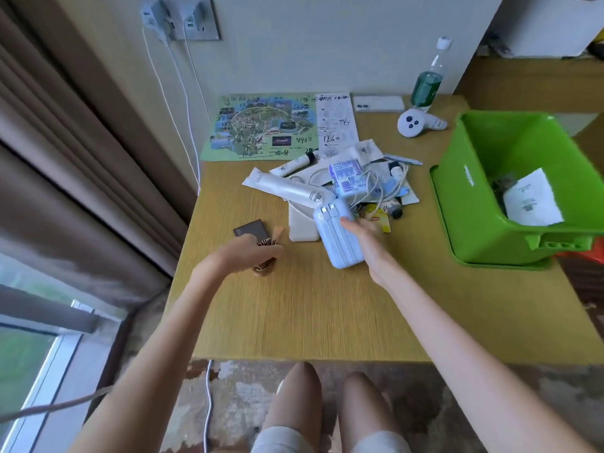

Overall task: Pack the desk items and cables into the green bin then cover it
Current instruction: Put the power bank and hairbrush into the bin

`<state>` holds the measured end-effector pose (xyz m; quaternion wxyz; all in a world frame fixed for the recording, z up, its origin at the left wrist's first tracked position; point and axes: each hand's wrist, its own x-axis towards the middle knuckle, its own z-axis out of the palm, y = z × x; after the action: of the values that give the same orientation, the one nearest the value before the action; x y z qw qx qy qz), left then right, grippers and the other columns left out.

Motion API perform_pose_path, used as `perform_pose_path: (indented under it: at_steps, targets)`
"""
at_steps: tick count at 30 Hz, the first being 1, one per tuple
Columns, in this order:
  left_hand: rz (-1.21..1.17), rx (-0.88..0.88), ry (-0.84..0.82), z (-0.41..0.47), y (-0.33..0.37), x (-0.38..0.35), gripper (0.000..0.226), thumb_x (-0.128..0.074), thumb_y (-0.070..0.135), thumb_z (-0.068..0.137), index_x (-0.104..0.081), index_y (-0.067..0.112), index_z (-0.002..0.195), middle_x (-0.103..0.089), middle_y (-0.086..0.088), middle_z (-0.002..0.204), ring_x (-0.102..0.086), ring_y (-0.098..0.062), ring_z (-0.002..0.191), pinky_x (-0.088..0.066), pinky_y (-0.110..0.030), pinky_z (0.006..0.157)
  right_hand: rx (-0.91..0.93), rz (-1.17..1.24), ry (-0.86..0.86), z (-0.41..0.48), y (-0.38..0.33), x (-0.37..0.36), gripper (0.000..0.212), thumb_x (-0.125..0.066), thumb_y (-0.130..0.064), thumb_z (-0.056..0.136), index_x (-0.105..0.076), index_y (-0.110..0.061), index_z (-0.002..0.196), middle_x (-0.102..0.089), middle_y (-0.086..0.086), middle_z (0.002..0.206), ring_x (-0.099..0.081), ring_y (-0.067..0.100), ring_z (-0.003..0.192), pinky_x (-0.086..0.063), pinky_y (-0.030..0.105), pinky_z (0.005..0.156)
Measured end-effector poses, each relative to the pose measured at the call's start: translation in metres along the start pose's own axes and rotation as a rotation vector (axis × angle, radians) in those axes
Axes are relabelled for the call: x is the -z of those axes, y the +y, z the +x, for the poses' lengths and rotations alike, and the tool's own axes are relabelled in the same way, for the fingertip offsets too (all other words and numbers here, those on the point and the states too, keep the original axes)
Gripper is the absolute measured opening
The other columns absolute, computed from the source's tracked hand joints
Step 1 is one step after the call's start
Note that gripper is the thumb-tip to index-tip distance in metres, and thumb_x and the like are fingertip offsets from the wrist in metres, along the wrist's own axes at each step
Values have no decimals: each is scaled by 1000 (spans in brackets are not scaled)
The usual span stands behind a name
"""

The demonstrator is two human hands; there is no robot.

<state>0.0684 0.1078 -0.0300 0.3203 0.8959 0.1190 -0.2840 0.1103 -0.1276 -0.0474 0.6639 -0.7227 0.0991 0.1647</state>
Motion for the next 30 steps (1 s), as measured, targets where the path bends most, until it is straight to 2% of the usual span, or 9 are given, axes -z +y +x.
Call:
perform_pose_path:
  at_steps: [4, 6, 9, 13, 15, 17, 20, 26, 30]
  targets:
    - [-200, -70, -81, -29, 15, 35, 35, -52, 50, 85, -55, 24, 63, -55, 11, 49, -39, 2, 36, -26, -12, 33, -62, -20, 20, -17, -31, -1, 23, -58, -35, 95, -57, -12, 96, -61, 0, 89, -57, 7, 73, -42, 12, 51]
    - [-289, -137, -57, -38, 30, 49, 30, -53, 40, 90, -56, 24, 65, -58, 12, 49, -44, 4, 38, -30, -11, 35, -46, -36, 33, -22, -50, 2, 31, -57, -37, 96, -57, -7, 107, -62, 1, 96, -59, 8, 78, -45, 16, 58]
    - [-318, -224, -22, -36, 59, 60, 26, -56, 36, 92, -58, 17, 75, -63, 14, 55, -53, 2, 46, -39, -11, 47, -8, -38, 79, -25, -83, 10, 33, -56, -36, 97, -55, -7, 112, -63, 3, 100, -61, 12, 83, -48, 22, 64]
    - [-397, -297, 5, -20, 109, 57, 41, -63, 50, 80, -61, 12, 94, -65, 7, 75, -58, -10, 71, -44, -23, 67, 73, -69, 175, -22, -118, 41, 24, -55, -35, 97, -55, -12, 102, -59, -2, 89, -55, 9, 74, -41, 12, 52]
    - [-395, -349, 1, -14, 139, 52, 35, -62, 52, 78, -61, 17, 86, -65, 13, 72, -58, -4, 67, -46, -19, 66, 95, -99, 216, -20, -130, 65, 25, -55, -37, 97, -56, -13, 101, -59, -2, 89, -55, 7, 73, -41, 14, 52]
    - [-398, -412, -24, -7, 172, 44, 25, -61, 45, 83, -57, 23, 72, -63, 18, 59, -55, 4, 54, -42, -7, 54, 109, -134, 276, -17, -138, 94, 28, -56, -36, 97, -56, -8, 101, -58, 0, 90, -55, 8, 71, -41, 15, 52]
    - [-407, -447, -41, 5, 219, 32, 23, -60, 40, 86, -57, 22, 72, -62, 20, 56, -54, 5, 49, -39, -6, 47, 116, -175, 356, -7, -149, 144, 36, -56, -34, 96, -54, 1, 103, -57, 4, 91, -53, 11, 72, -41, 21, 55]
    - [-401, -414, -14, 49, 290, -3, 25, -61, 40, 86, -56, 18, 76, -60, 14, 59, -52, 0, 54, -40, -16, 53, 45, -371, 544, 37, -160, 240, 31, -61, -33, 91, -49, -11, 72, -50, 1, 68, -48, 20, 63, -30, 29, 49]
    - [-399, -329, 38, 78, 320, -19, 35, -61, 46, 88, -60, 12, 95, -65, 3, 83, -60, -13, 77, -46, -30, 69, -52, -562, 533, 71, -149, 267, 43, -65, -34, 86, -38, -14, 59, -43, 1, 56, -45, 25, 60, -24, 30, 47]
